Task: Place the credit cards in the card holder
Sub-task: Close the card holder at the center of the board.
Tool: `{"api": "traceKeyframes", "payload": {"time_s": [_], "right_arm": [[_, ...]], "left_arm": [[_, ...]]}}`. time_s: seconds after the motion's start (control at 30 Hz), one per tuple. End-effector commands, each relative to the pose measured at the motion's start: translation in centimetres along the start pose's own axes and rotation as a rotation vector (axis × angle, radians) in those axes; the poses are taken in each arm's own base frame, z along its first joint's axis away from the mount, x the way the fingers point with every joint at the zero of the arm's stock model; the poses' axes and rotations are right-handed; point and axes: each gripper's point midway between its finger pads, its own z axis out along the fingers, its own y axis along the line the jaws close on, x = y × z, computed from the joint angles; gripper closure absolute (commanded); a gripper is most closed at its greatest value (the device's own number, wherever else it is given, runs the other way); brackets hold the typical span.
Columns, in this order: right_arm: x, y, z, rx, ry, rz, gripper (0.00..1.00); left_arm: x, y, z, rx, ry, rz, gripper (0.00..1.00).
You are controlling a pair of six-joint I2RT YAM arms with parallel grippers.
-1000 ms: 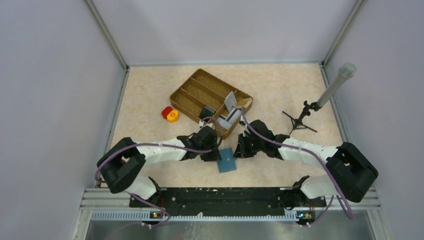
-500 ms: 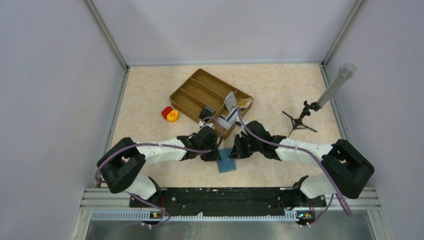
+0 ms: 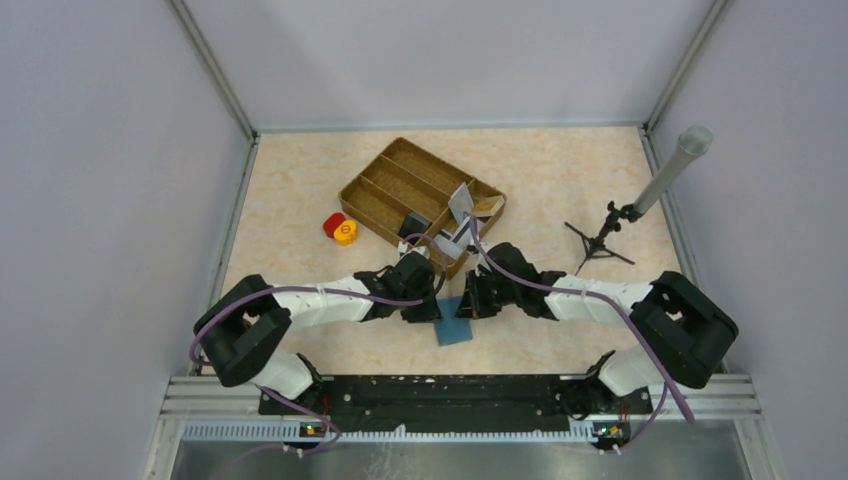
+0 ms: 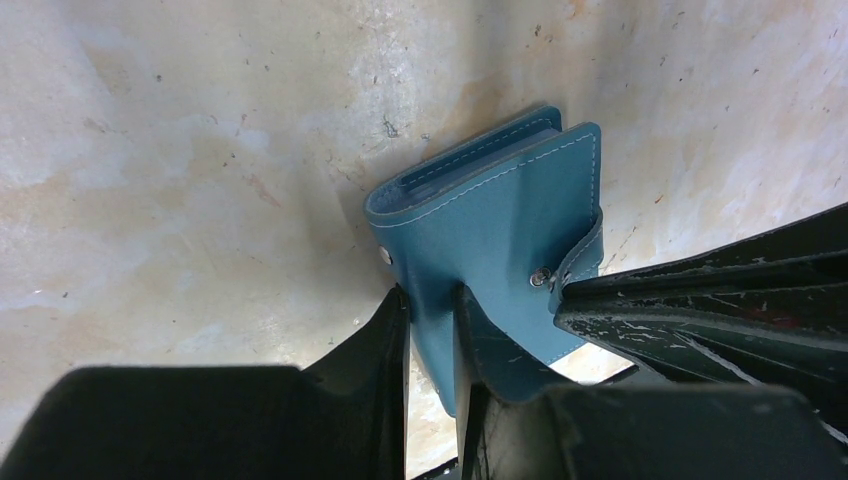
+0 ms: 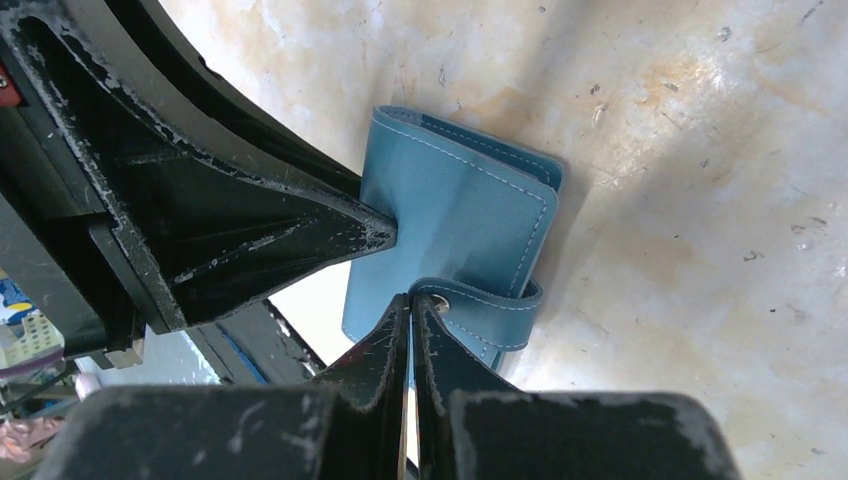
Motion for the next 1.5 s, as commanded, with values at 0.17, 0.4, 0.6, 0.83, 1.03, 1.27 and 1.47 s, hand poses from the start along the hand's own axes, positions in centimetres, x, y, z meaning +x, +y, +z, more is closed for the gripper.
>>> {"api": "traceKeyframes", "payload": {"time_s": [0.17, 0.4, 0.6, 0.83, 1.03, 1.27, 1.47], "right_arm": [[-0.1, 0.9, 0.7, -0.037, -0.003, -0.019, 1.00], [-0.3, 0.8, 0.6, -0.025, -0.012, -0.021, 1.00], [-0.8, 1.7, -0.1, -0.041, -0.008, -0.037, 1.00], [-2.9, 2.9, -3.6, 0.010, -0.093, -0.075, 0.66], [-3.1, 0.6, -4.2, 0.183, -0.118, -0.055, 0.55], [-2.9, 0.1, -3.4, 0.321, -0.116, -0.079, 0.61], [-2.7, 0.3, -2.7, 0.365, -0.102, -0.103, 0.63]], "left_arm": [[1.5, 2.5, 0.8, -0.094, 0.036, 0.031, 0.79], [1.4, 2.5, 0.9, -0.095, 0.035, 0.032, 0.80], [1.4, 2.5, 0.8, -0.096, 0.035, 0.035, 0.80], [1.3, 2.4, 0.6, -0.090, 0.031, 0.035, 0.79], [1.3, 2.2, 0.5, -0.079, 0.023, 0.036, 0.79], [1.3, 2.2, 0.5, -0.073, 0.019, 0.034, 0.79], [1.3, 2.2, 0.5, -0.069, 0.017, 0.032, 0.79]]}}
